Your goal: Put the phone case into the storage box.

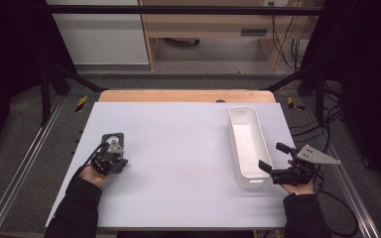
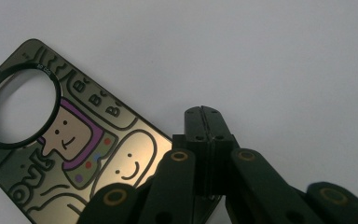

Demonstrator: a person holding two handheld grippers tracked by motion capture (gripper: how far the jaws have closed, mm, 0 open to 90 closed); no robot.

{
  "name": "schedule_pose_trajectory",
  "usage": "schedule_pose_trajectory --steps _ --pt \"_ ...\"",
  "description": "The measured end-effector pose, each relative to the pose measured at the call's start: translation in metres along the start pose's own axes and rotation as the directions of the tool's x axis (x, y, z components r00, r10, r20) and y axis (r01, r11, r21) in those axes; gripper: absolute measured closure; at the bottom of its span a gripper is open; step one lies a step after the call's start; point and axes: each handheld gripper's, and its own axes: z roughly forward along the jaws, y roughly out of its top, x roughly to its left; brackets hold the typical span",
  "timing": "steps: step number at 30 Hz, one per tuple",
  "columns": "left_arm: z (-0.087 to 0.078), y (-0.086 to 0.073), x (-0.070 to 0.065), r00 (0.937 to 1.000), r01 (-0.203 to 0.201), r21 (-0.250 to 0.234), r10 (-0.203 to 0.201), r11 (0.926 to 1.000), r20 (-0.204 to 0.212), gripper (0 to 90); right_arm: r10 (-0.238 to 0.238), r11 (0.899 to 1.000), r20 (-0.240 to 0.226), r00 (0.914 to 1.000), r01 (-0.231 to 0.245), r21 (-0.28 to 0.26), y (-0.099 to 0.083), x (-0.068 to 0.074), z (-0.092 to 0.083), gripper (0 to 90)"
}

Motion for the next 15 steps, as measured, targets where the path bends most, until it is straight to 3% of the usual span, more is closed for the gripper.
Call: schedule_pose_trajectory --steps 10,15 --pt "-0.002 -0.003 0.001 0.9999 0.015 0.005 -0.015 0.9999 0.002 89.0 0.001 1.0 -0.002 1.0 -0.001 -0.001 0.0 0.0 0.0 0.2" --pt "-0.014 -0.002 0.004 0.9978 0.066 -0.063 -0.066 0.9958 0.002 85.4 0.001 1.0 -0.001 1.0 -0.001 -0.002 0.0 0.0 -0.001 0.2"
